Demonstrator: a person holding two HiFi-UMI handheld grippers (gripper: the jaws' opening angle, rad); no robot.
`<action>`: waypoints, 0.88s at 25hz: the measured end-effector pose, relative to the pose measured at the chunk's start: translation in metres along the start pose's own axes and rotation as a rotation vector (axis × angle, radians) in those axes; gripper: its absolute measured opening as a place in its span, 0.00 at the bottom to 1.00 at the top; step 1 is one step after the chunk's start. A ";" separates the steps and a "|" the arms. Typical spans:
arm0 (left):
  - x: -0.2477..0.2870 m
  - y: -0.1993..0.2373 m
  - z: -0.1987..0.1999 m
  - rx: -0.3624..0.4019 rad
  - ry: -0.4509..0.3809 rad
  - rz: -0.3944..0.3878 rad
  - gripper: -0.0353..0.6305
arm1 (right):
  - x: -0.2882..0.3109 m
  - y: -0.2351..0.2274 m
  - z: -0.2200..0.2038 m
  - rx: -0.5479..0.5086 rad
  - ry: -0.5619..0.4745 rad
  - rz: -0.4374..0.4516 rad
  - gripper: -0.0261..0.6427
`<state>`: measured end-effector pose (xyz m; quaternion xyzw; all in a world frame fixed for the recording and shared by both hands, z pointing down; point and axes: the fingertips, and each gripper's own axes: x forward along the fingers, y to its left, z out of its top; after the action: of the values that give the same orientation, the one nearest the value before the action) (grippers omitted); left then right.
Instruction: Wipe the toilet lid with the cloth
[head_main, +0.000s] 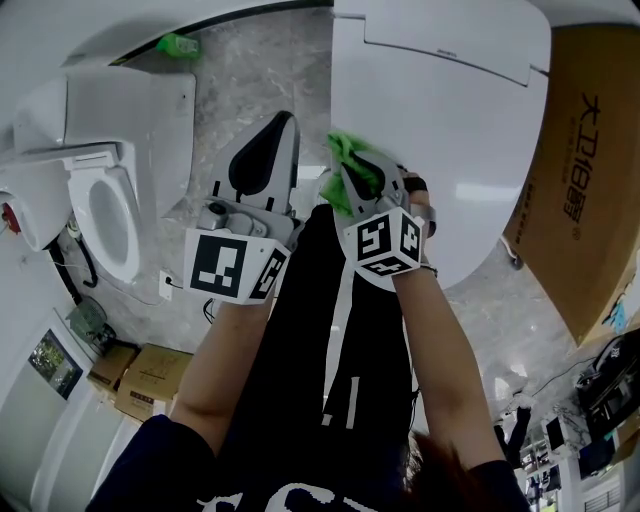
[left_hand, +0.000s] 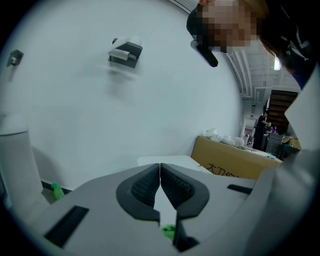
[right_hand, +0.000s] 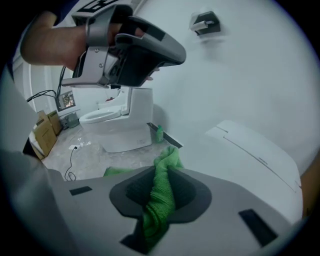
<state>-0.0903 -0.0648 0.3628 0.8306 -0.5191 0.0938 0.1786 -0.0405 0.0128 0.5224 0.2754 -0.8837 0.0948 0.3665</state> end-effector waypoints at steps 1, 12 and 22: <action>0.000 0.000 0.000 0.000 0.001 0.000 0.09 | 0.002 0.006 0.002 -0.010 0.000 0.016 0.16; 0.000 -0.005 0.004 0.019 0.001 -0.020 0.09 | -0.016 0.017 -0.016 -0.161 -0.014 0.096 0.16; 0.002 -0.019 0.006 0.024 -0.004 -0.041 0.09 | -0.081 -0.068 -0.085 0.005 0.027 -0.119 0.16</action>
<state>-0.0721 -0.0610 0.3545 0.8434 -0.5011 0.0945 0.1692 0.0952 0.0213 0.5241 0.3272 -0.8604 0.0788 0.3826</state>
